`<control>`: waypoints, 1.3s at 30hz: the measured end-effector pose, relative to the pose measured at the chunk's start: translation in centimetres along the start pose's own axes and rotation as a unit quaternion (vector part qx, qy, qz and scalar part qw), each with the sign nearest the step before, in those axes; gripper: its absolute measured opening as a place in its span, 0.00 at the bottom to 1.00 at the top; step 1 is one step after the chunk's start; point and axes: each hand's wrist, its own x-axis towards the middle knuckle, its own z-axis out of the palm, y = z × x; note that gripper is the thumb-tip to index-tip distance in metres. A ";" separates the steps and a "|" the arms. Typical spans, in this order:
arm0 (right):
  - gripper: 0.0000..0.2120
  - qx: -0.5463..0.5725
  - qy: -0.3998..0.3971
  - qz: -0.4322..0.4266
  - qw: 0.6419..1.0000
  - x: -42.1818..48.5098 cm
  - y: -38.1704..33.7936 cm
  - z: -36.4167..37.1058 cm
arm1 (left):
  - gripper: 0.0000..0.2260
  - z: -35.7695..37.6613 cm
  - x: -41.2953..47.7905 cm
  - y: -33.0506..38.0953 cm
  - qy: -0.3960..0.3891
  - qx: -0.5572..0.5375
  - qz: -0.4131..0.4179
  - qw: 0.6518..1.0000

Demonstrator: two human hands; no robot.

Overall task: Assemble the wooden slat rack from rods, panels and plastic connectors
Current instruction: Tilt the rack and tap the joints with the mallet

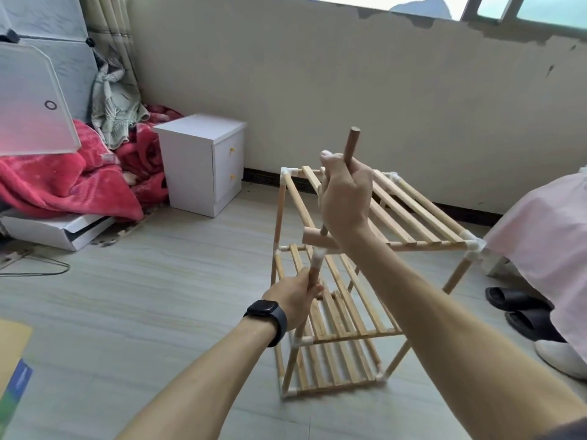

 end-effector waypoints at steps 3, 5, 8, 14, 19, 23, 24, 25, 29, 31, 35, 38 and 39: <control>0.20 0.039 0.068 0.003 0.997 0.9 -1.4 -1.8 | 0.07 -0.1 -0.1 -0.2 -0.003 -0.011 -0.002 1.000; 0.19 0.035 0.084 0.006 0.996 0.9 -1.8 -3.5 | 0.07 -0.4 -0.1 -0.6 0.011 -0.007 -0.001 1.000; 0.20 -0.160 0.083 -0.033 0.983 -0.7 -1.4 -6.4 | 0.07 -1.0 -0.3 -0.8 0.051 0.011 0.002 0.999; 0.23 -0.113 0.015 -0.020 0.993 -5.9 -0.6 -10.7 | 0.15 -2.2 -0.9 0.0 0.189 -0.033 0.051 0.980; 0.18 -0.012 -0.070 0.113 0.991 -8.6 -0.5 -11.4 | 0.15 -2.5 -1.5 0.4 0.181 -0.038 0.062 0.981; 0.15 0.048 -0.112 0.120 0.985 -8.7 -1.7 -11.9 | 0.18 -2.5 -1.6 0.9 0.185 -0.020 0.051 0.981; 0.19 0.048 -0.135 0.123 0.982 -8.8 -2.0 -11.9 | 0.17 -2.5 -1.6 0.9 0.186 -0.017 0.049 0.981; 0.24 0.041 -0.162 0.134 0.977 -9.1 -2.3 -11.9 | 0.17 -2.5 -1.5 0.9 0.186 -0.014 0.045 0.981; 0.38 -0.028 -0.215 0.201 0.955 -10.5 -2.8 -12.0 | 0.16 -2.4 -1.2 0.8 0.186 0.027 0.035 0.982; 0.25 -0.063 -0.224 0.199 0.952 -10.9 -2.8 -12.2 | 0.17 -2.5 -1.1 0.7 0.197 0.037 0.025 0.979; 0.13 -0.116 -0.267 0.183 0.939 -12.2 -2.2 -12.9 | 0.16 -3.0 -1.1 0.4 0.201 0.039 0.014 0.979; 0.17 -0.209 -0.241 0.096 0.943 -12.8 -1.5 -13.0 | 0.16 -3.0 -1.2 0.4 0.199 0.038 0.013 0.979; 0.18 -0.248 -0.232 0.062 0.938 -12.6 -1.3 -12.9 | 0.15 -3.0 -1.2 0.4 0.199 0.039 0.015 0.979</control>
